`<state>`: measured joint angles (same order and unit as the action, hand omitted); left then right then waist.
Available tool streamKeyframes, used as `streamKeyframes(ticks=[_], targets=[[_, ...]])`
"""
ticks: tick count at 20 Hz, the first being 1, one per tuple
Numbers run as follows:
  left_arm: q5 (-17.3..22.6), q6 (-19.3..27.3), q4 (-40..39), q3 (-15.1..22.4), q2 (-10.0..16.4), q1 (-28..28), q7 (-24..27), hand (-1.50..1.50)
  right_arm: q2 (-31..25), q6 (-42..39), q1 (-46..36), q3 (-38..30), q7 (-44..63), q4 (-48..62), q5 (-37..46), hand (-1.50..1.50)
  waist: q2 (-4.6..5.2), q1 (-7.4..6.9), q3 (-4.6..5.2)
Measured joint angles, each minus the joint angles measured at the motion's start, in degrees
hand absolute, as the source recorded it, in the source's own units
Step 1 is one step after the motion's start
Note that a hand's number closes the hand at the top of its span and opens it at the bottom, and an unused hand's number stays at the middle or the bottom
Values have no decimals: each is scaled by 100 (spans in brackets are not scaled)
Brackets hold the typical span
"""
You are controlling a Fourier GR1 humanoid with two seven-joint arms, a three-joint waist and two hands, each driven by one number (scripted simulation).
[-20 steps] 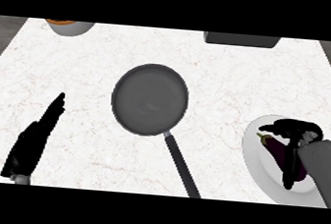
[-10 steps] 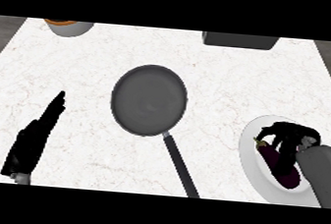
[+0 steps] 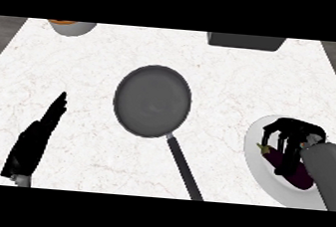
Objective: Pick the eggplant from the plate and place it in the pan
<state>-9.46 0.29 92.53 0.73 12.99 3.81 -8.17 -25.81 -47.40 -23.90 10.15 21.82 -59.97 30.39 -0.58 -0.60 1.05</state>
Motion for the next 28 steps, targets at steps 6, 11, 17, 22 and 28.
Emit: streamKeyframes(ticks=[6, 11, 17, 22, 28], targets=[[-39, -61, -6, 163, -80, -152, -20, 0, -177, 669, -987, 586, -1279, 191, 722, 150, 155, -323, -104], [-48, -65, 8, 135, -58, -255, -63, 0, -223, 2102, -1466, 614, -2201, 498, 1241, 150, 188, -354, -129], [-46, -42, -10, 110, -81, -175, -27, 0, -190, 3759, -1901, 156, -3551, 422, 1211, 150, 167, -282, -133], [-83, -9, -75, 92, -107, -163, 25, 0, 269, 4546, -2501, -42, -4369, 878, 1164, 150, 144, -238, -118], [-103, -29, 3, 66, -105, -95, -11, 0, 1024, 4581, -3413, -251, -4651, 1734, 975, 150, 119, -184, -108]])
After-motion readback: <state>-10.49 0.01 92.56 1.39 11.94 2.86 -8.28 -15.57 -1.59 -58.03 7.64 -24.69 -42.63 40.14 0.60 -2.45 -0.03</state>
